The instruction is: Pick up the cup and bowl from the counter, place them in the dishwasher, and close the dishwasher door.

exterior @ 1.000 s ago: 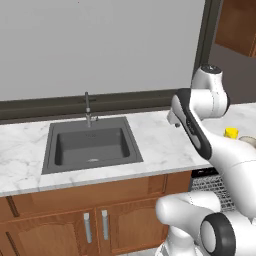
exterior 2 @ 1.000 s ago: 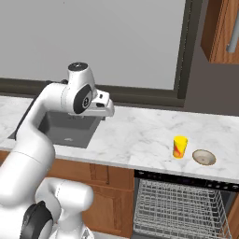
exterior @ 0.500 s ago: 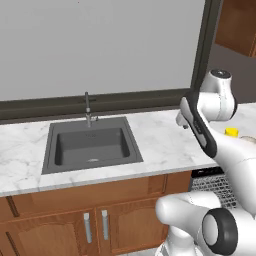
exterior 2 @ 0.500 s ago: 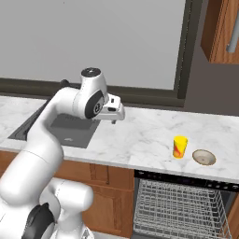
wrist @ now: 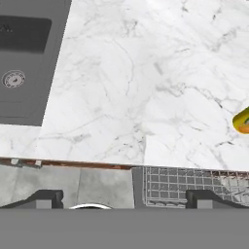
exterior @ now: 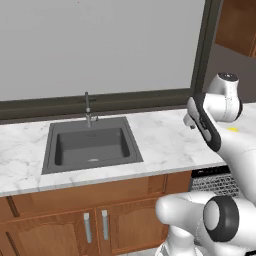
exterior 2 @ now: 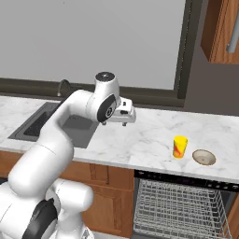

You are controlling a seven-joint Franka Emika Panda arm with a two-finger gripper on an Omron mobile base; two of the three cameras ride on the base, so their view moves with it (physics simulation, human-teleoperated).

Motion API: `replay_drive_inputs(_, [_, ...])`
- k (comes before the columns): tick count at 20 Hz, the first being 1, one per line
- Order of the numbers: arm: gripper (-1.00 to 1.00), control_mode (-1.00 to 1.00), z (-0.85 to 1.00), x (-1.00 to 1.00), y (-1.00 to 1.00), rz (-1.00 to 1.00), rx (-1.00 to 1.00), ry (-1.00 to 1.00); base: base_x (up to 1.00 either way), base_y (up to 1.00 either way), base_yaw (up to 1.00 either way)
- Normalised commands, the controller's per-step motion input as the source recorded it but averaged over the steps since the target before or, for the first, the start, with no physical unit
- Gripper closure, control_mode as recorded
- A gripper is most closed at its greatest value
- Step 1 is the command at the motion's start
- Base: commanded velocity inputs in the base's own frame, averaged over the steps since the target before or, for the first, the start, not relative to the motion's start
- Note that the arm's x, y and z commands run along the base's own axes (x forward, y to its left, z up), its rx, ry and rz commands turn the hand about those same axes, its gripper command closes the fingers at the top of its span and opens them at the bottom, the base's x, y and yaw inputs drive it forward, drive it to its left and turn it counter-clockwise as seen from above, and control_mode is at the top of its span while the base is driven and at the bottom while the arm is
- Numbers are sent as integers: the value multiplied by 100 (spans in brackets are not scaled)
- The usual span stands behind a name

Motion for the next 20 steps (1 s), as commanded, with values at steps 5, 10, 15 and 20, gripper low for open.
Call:
replay_drive_inputs(5, [-100,-100,-15,18,-39,0,0,0,0,0,0])
replay_drive_inputs(10, [-100,-100,-10,4,-39,0,-3,0,0,0,0])
replay_drive_inputs(15, [-100,-100,-12,2,-40,0,-2,0,0,0,0])
replay_drive_inputs(20, [-100,-100,-13,7,-43,0,0,0,0,0,0])
